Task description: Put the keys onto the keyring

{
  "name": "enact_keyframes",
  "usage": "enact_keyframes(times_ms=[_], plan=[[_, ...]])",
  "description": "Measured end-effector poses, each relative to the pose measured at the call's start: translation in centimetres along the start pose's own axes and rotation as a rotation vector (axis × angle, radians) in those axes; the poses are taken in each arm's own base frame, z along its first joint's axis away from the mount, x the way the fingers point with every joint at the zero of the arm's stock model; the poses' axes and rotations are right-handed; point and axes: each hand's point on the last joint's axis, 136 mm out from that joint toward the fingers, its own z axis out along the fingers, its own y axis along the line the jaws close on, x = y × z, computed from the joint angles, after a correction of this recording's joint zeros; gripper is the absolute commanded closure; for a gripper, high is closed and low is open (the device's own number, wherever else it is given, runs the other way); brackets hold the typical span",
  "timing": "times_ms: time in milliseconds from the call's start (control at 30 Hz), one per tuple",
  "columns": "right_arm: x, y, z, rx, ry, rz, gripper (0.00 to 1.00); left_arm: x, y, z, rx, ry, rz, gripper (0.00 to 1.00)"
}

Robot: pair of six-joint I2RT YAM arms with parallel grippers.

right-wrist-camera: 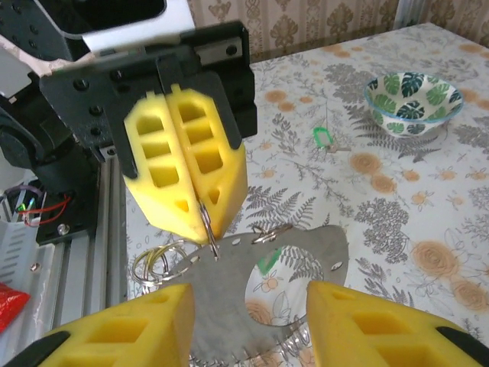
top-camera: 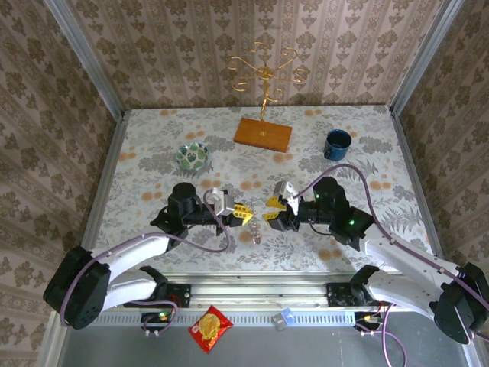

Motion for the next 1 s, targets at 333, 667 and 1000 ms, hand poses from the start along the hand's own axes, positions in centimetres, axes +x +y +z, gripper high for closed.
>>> enact_keyframes(times_ms=[333, 667, 1000], plan=[[-1.3, 0.7, 1.2, -0.043, -0.059, -0.02, 0.68, -0.1, -0.1, 0.4, 0.001, -0.018, 0.007, 1.0], [-1.0, 0.8, 1.9, -0.062, -0.053, -0.019, 0.89, -0.1, -0.1, 0.5, -0.001, -0.027, 0.015, 1.0], [-1.0, 1.4, 1.7, -0.097, 0.013, -0.067, 1.0, 0.4, 0.5, 0.4, -0.044, -0.007, 0.001, 0.66]])
